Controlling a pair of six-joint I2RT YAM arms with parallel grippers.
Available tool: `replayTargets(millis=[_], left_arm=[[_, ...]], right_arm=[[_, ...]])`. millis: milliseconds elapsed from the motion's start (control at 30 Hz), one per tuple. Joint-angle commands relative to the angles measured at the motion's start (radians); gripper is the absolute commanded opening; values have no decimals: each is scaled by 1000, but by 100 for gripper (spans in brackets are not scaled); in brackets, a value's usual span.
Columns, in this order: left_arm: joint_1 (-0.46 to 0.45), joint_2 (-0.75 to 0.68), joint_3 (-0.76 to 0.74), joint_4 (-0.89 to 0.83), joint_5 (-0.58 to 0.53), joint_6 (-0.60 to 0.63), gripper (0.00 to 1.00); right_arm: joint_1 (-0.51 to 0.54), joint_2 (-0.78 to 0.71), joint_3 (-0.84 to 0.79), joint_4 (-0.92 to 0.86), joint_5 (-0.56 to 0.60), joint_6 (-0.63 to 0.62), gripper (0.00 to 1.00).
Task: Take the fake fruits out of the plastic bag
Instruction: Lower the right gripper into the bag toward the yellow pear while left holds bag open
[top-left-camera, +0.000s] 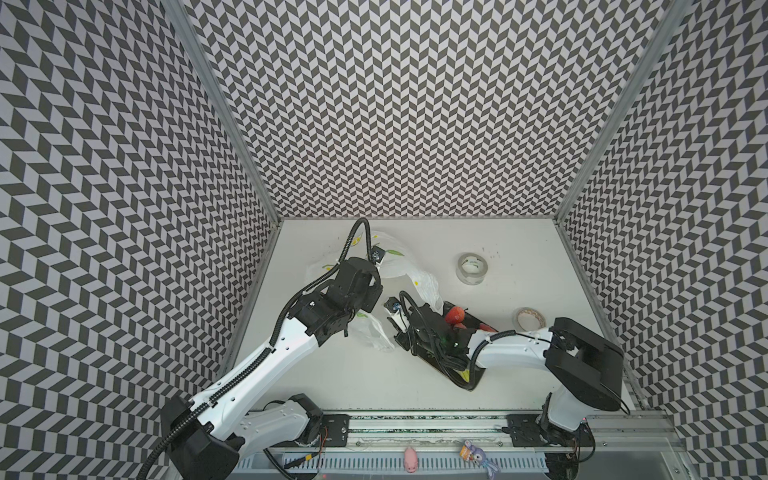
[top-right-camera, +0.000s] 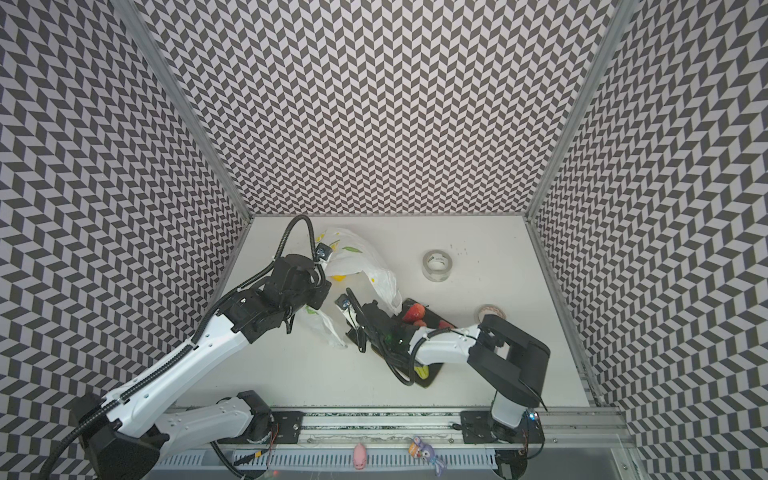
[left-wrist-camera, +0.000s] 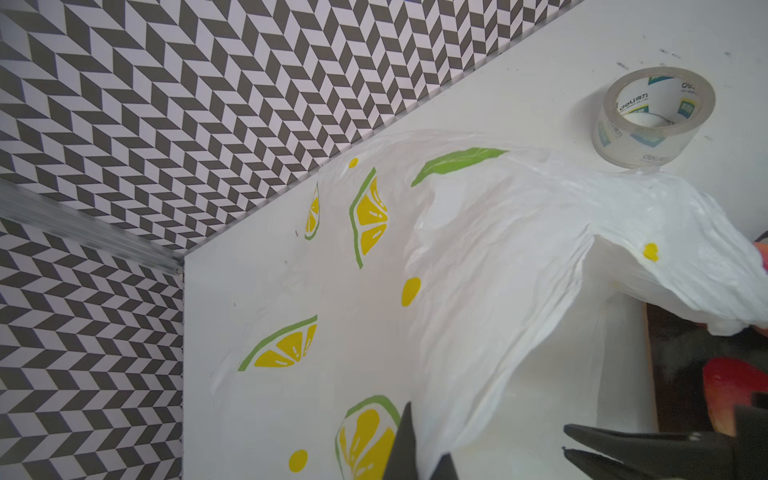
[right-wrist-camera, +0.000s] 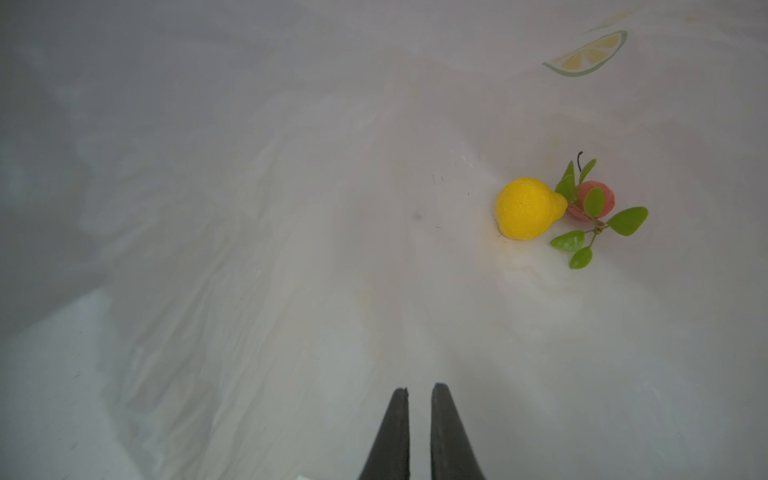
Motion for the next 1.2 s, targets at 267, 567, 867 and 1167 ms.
replayTargets(millis=[267, 567, 867, 1167], left_arm=[[4, -58, -29, -4, 45, -8, 0], [4, -57, -15, 29, 85, -30, 0], [4, -93, -33, 46, 147, -55, 0], [2, -122, -90, 36, 203, -75, 0]], right_arm=[[-69, 174, 189, -40, -90, 272, 20], [-71, 302, 279, -33, -144, 403, 24], [-121, 347, 291, 49, -224, 725, 34], [-145, 363, 233, 244, -175, 1174, 56]])
